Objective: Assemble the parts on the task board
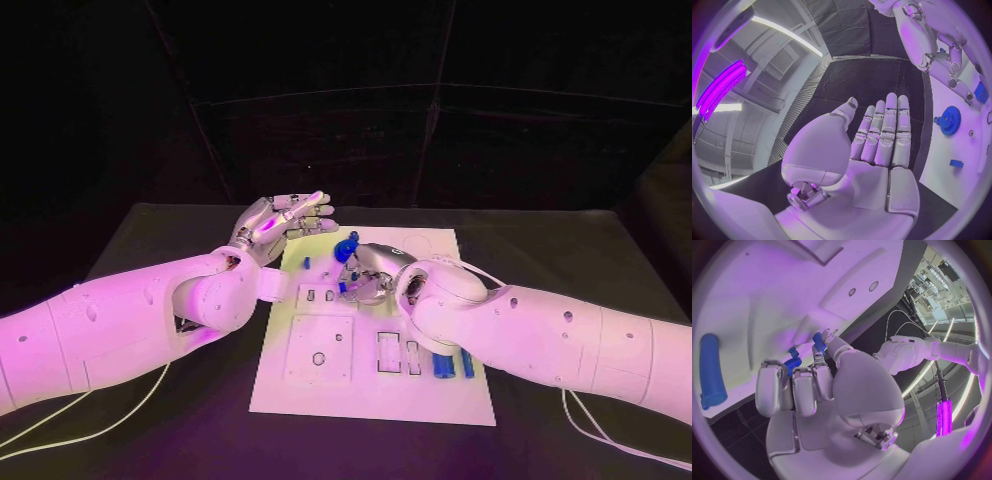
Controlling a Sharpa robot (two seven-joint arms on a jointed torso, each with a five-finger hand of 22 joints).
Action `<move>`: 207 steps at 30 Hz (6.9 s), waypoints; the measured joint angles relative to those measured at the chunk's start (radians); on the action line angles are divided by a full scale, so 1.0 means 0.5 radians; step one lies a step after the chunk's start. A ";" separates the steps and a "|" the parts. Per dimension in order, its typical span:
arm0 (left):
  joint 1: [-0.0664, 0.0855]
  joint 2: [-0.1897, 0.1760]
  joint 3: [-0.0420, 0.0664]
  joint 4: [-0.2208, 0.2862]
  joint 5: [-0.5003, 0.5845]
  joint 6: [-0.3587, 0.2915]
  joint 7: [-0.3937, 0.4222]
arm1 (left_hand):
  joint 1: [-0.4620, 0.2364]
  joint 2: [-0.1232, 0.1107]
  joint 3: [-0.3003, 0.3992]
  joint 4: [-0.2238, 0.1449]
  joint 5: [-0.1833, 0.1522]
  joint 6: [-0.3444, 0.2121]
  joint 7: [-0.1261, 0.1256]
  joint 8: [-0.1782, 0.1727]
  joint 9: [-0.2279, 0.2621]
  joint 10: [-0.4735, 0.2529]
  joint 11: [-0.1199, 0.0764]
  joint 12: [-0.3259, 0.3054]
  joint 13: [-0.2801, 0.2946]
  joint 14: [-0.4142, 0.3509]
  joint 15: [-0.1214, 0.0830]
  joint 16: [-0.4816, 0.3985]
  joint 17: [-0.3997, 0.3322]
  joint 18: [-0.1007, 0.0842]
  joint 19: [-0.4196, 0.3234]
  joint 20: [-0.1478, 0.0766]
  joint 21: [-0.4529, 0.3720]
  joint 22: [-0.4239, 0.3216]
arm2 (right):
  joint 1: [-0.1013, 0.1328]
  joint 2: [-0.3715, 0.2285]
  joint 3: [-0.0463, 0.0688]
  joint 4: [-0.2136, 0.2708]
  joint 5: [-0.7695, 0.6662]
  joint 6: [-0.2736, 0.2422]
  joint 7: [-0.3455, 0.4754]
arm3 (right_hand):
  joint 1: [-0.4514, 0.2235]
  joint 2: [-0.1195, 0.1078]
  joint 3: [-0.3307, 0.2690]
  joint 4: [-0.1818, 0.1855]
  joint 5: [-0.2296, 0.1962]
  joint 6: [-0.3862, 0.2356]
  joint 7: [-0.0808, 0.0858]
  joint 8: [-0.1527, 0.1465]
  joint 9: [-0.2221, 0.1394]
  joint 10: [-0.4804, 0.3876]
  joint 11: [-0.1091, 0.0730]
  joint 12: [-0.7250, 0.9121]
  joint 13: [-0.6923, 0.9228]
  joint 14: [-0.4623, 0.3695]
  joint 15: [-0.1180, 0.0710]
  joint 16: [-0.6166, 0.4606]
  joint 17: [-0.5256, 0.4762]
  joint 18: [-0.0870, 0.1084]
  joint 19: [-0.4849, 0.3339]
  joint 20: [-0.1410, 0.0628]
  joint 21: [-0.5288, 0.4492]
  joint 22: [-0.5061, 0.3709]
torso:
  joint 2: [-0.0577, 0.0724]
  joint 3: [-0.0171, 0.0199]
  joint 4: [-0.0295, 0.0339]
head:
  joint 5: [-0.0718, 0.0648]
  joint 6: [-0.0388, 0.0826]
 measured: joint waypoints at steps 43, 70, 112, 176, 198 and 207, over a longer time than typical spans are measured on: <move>0.000 0.009 0.000 -0.010 0.000 0.001 -0.001 | 0.000 0.000 0.000 0.000 0.000 0.000 0.000 0.000 0.000 0.007 0.007 0.000 0.000 0.000 0.000 -0.008 0.003 0.000 0.000 0.000 0.000 -0.002 | -0.023 0.045 0.009 -0.038 -0.042 0.044 0.019 | -0.053 -0.042 0.005 0.006 -0.001 -0.010 -0.005 -0.017 -0.002 -0.007 0.008 -0.007 0.000 0.000 0.000 -0.008 -0.001 0.000 0.000 0.000 0.000 -0.006 | 0.000 -0.0002 -0.002 | 0.001 -0.013; 0.000 0.010 0.000 -0.013 0.000 0.003 -0.002 | 0.000 0.000 0.005 -0.005 0.000 0.007 0.007 0.000 0.000 0.007 0.007 0.000 0.000 0.000 0.000 -0.008 0.005 0.000 0.000 0.000 -0.014 -0.004 | -0.028 0.044 0.007 -0.035 -0.100 0.048 -0.023 | -0.159 -0.167 -0.045 0.044 0.022 -0.133 0.045 -0.095 -0.001 -0.054 0.054 -0.053 0.000 0.007 0.022 -0.016 -0.001 0.000 -0.007 0.008 -0.015 -0.025 | 0.000 0.0002 -0.002 | 0.001 -0.019; 0.156 -0.078 0.002 -0.082 -0.814 0.168 -0.934 | -0.261 -0.013 -0.264 0.128 0.011 0.295 -0.284 0.295 0.187 0.660 -0.327 0.990 0.826 0.688 -0.361 2.567 2.325 -0.063 0.991 -0.382 1.226 1.005 | 0.214 -0.678 0.011 0.256 0.555 -0.152 0.856 | -0.024 -0.126 -0.483 0.173 0.151 -0.130 0.030 -0.002 0.025 -0.161 0.047 -0.177 -0.078 0.007 0.036 -0.058 -0.001 0.000 -0.050 0.029 -0.071 -0.133 | -0.098 0.0276 -0.027 | 0.034 -0.042; 0.393 0.635 -0.207 -0.556 -2.175 1.076 -2.419 | -0.362 0.099 -0.787 0.434 0.007 -0.172 -0.329 1.131 0.819 0.386 -0.357 2.109 1.885 0.690 -0.390 2.735 2.330 -0.187 1.022 -0.414 2.141 2.152 | 0.265 -0.685 0.010 0.085 0.766 -0.144 0.653 | -0.007 -0.108 -0.555 0.190 0.348 -0.123 0.023 -0.002 0.007 -0.153 0.039 -0.177 -0.098 0.003 0.032 -0.086 0.000 0.000 -0.071 0.022 -0.102 -0.185 | -0.128 0.0366 -0.033 | 0.049 -0.140; 0.392 0.669 -0.216 -0.572 -2.177 1.117 -2.418 | -0.208 0.176 -0.775 0.377 0.007 -0.201 -0.329 1.171 0.854 0.386 -0.357 2.109 1.890 0.690 -0.390 2.735 2.329 -0.187 1.022 -0.414 2.141 2.155 | 0.265 -0.668 0.010 0.073 0.766 -0.133 0.649 | 0.012 -0.089 -0.555 0.190 0.371 -0.123 0.023 -0.002 0.006 -0.153 0.039 -0.177 -0.098 0.003 0.032 -0.086 0.000 0.000 -0.071 0.022 -0.102 -0.186 | -0.129 0.0372 -0.032 | 0.049 -0.153; 0.392 0.674 -0.219 -0.570 -2.175 1.119 -2.415 | -0.171 0.196 -0.757 0.353 0.007 -0.208 -0.322 1.179 0.860 0.386 -0.357 2.109 1.890 0.690 -0.390 2.735 2.329 -0.187 1.022 -0.414 2.141 2.155 | 0.265 -0.660 0.010 0.071 0.766 -0.132 0.649 | 0.012 -0.089 -0.555 0.190 0.371 -0.123 0.023 -0.002 0.006 -0.153 0.039 -0.177 -0.097 0.003 0.032 -0.086 -0.001 0.000 -0.071 0.022 -0.102 -0.189 | -0.129 0.0382 -0.032 | 0.050 -0.161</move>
